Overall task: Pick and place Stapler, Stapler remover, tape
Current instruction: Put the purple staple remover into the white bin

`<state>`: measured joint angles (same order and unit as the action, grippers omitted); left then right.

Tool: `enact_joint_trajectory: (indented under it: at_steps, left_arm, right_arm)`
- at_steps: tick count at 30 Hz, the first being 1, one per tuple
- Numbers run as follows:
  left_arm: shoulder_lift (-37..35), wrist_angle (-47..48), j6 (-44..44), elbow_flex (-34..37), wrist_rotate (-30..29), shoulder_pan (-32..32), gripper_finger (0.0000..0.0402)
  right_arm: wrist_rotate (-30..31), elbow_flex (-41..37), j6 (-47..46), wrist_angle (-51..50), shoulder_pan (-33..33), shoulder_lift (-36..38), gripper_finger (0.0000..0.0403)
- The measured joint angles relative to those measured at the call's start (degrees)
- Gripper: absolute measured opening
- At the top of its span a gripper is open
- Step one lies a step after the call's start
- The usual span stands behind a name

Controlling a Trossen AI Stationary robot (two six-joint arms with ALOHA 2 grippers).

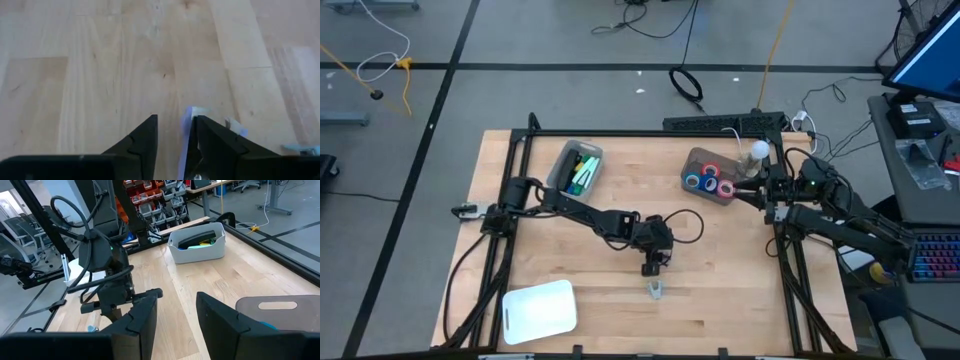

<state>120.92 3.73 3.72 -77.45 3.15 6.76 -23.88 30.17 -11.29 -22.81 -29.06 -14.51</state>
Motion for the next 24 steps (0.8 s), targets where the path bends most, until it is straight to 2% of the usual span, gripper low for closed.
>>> enact_joint_trajectory:
  at_steps: [11, 19, 24]
  left_arm:
    - [-0.02, 0.74, 1.95, 0.0, -0.25, 0.0, 0.0131]
    - [-0.02, -3.14, 3.56, 0.0, -1.76, 0.0, 0.0131]
    - [-0.02, -0.73, 3.94, 0.0, -1.74, 0.0, 0.0131]
  right_arm:
    - [0.0, 0.0, 0.2, -0.23, 0.0, 0.01, 0.013]
    - [0.0, 0.0, 0.12, -0.22, 0.0, 0.0, 0.013]
    - [0.0, 0.0, 0.04, -0.26, 0.0, 0.01, 0.013]
